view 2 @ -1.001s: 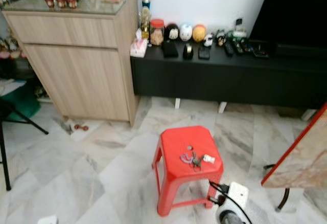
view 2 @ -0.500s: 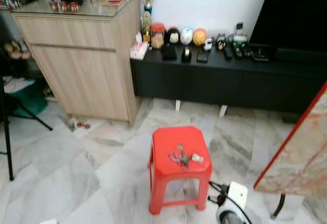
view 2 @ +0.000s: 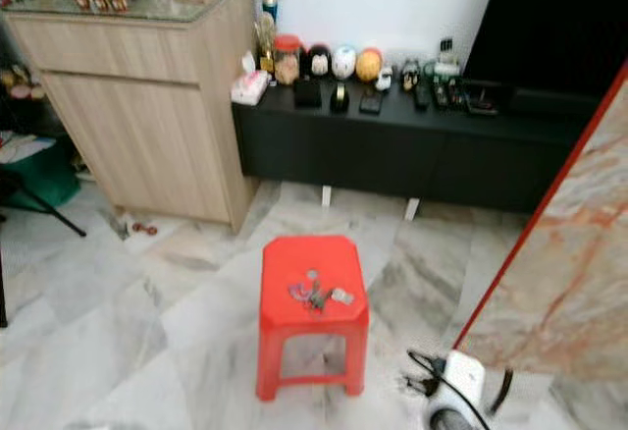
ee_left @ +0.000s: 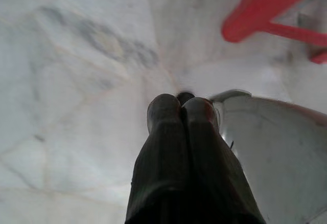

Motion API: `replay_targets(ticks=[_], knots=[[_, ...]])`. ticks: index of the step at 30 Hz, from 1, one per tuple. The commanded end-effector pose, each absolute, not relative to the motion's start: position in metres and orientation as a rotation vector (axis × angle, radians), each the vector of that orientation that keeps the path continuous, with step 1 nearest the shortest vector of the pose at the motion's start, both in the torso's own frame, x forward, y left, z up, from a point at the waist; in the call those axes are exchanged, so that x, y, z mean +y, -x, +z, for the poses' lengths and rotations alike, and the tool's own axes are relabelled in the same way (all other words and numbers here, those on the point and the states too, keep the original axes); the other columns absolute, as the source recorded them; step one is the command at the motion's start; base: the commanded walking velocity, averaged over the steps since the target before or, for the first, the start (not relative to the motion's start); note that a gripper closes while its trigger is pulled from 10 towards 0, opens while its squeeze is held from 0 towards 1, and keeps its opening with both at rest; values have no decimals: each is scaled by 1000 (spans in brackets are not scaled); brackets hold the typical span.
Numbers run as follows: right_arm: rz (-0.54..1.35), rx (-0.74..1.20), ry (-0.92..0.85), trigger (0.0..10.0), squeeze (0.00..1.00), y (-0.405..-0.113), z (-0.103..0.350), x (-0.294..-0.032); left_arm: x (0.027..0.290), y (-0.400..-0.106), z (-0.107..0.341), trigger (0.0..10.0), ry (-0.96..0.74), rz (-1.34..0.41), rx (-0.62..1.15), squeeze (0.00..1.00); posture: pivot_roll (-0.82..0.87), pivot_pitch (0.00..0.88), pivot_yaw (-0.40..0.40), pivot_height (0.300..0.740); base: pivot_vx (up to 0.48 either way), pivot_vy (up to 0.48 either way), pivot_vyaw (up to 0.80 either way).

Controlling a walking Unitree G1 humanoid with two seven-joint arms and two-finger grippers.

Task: Hang keys on a hook

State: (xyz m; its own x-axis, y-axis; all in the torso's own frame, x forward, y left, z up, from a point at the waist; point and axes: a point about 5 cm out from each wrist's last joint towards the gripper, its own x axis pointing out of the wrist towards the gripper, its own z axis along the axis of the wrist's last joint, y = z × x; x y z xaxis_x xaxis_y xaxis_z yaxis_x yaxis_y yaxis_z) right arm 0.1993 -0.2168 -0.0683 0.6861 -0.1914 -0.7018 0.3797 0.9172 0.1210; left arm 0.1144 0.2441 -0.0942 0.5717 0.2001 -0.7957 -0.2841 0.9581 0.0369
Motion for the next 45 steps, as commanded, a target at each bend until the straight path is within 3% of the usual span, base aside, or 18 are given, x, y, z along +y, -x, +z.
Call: replay_targets(ticks=[1, 23, 38, 45], knots=[[-310, 727, -276, 10000, 0, -206, -65, -211, 242, -116, -95, 10000, 81, 269, 928, 0, 206, 0, -69, 740, 0, -266, 0], [-300, 641, -290, 10000, 0, -231, -50, -208, 252, -117, -92, 10000, 66, 273, 928, 0, 213, 0, -75, 740, 0, -269, 0], [-326, 536, -326, 10000, 0, -250, -34, -213, 243, -125, -92, 10000, 77, 268, 925, 0, 196, 0, -69, 740, 0, -290, 0], [-319, 479, -344, 10000, 0, -266, -21, -211, 255, -115, -91, 10000, 77, 282, 925, 0, 201, 0, -72, 740, 0, -284, 0]])
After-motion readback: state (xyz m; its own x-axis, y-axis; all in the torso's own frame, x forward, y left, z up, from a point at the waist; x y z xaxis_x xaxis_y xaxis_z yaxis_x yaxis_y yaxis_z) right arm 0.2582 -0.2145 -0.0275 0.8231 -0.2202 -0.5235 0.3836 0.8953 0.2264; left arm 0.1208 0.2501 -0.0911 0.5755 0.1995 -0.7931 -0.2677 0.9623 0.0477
